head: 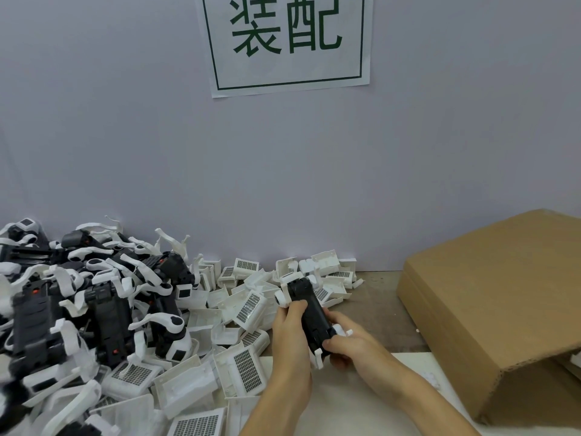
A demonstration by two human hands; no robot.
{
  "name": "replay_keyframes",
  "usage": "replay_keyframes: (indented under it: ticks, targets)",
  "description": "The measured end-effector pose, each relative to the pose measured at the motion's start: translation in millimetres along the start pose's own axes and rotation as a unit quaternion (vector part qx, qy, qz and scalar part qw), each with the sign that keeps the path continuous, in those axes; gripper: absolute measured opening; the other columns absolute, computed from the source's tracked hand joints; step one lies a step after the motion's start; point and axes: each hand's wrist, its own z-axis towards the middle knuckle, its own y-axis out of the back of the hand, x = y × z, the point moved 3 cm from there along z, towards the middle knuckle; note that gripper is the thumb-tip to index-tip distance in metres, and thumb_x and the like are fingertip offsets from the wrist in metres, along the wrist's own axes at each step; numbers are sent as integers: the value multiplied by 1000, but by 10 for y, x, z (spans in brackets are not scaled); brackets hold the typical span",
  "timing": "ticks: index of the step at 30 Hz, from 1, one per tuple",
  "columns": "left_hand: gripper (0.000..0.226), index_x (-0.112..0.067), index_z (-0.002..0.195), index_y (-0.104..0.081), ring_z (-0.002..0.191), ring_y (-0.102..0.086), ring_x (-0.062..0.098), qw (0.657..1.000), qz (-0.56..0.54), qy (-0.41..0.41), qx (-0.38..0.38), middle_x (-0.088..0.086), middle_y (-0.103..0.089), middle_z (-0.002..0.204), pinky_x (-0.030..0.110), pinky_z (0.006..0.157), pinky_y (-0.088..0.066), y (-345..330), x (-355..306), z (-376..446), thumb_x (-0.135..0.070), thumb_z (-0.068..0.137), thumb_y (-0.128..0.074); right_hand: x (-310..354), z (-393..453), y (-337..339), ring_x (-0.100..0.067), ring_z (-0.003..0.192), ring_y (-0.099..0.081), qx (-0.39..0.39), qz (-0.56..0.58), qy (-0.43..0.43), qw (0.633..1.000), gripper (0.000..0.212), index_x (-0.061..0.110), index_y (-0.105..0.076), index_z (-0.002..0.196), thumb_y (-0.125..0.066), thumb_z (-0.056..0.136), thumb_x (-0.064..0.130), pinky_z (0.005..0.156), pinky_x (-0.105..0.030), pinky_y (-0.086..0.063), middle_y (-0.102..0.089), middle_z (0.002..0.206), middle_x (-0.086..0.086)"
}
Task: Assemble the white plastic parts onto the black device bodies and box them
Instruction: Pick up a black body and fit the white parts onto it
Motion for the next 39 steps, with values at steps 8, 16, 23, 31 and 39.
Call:
replay_keyframes:
  ticks: [8, 16, 23, 31, 39]
  targets:
    - [14, -17, 102, -65, 83, -63, 33, 1000, -17, 12, 2, 15, -68, 90, 32, 57, -45, -4, -36, -34, -22, 94, -56, 18, -23, -6, -3, 61, -52, 10, -10, 0, 1000, 56, 43, -58, 122, -54, 69, 25, 63, -20, -38, -66, 71, 11]
    - [15, -25, 105, -69, 106, -67, 40, 999, 20, -33, 21, 17, -72, 107, 60, 94, -50, -35, -99, -51, -25, 100, -54, 83, -57, -27, -10, 67, -49, 5, -5, 6, 1000, 54, 40, -59, 128, -56, 75, 31, 66, -23, -37, -56, 72, 0]
    - [25, -7, 100, -66, 64, -64, 22, 995, -93, 34, -22, 10, -66, 77, 26, 50, -52, 19, -100, -8, -26, 101, -50, 83, -50, 4, -17, 70, -59, -32, 23, -4, 999, 44, 31, -60, 124, -57, 80, 29, 71, -33, -39, -74, 87, -11]
    - [24, -5, 121, -64, 101, -68, 36, 998, -50, -26, -25, 21, -71, 113, 48, 89, -54, 56, -120, 27, -10, 98, -59, 112, -76, 105, -14, 83, -64, -172, 48, 46, 983, 22, 30, -67, 114, -59, 93, 28, 71, -27, -42, -68, 99, 1]
    - [29, -11, 95, -75, 82, -76, 28, 994, 57, -89, 32, 9, -78, 85, 41, 71, -62, 6, -172, -85, -38, 82, -76, 183, -151, 54, -6, 99, -63, -184, -90, 117, 972, 28, 34, -67, 114, -76, 87, 30, 86, -22, -50, -70, 104, 5]
